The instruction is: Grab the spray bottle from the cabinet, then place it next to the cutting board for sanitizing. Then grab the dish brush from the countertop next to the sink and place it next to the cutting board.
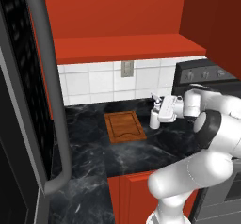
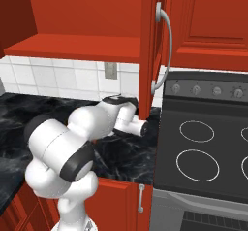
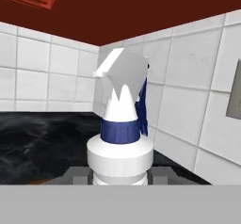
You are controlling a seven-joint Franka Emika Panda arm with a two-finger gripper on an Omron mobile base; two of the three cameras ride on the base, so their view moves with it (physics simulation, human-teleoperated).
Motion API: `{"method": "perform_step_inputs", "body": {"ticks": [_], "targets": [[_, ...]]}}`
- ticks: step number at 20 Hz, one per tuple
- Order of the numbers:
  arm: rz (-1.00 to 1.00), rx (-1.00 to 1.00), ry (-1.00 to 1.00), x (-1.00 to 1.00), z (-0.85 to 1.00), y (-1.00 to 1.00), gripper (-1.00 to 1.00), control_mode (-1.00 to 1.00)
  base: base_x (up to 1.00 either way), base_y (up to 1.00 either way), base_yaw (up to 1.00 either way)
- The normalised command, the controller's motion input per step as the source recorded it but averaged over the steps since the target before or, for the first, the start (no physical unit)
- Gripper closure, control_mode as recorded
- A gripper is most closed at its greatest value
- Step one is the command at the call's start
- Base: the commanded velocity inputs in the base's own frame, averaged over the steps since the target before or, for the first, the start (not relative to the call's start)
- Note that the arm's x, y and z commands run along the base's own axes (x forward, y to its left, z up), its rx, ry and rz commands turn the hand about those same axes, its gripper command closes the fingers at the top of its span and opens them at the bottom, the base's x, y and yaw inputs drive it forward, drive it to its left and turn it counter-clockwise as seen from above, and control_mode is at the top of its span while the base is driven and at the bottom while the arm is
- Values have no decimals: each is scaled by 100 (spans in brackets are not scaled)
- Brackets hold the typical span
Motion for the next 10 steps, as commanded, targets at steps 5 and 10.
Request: {"method": "perform_step_inputs", "body": {"ticks": [5, 10], "targets": [[0, 0, -1, 0, -14, 0, 100, -100, 0, 0, 0], [0, 0, 0, 0, -20, 0, 100, -100, 0, 0, 0]]}}
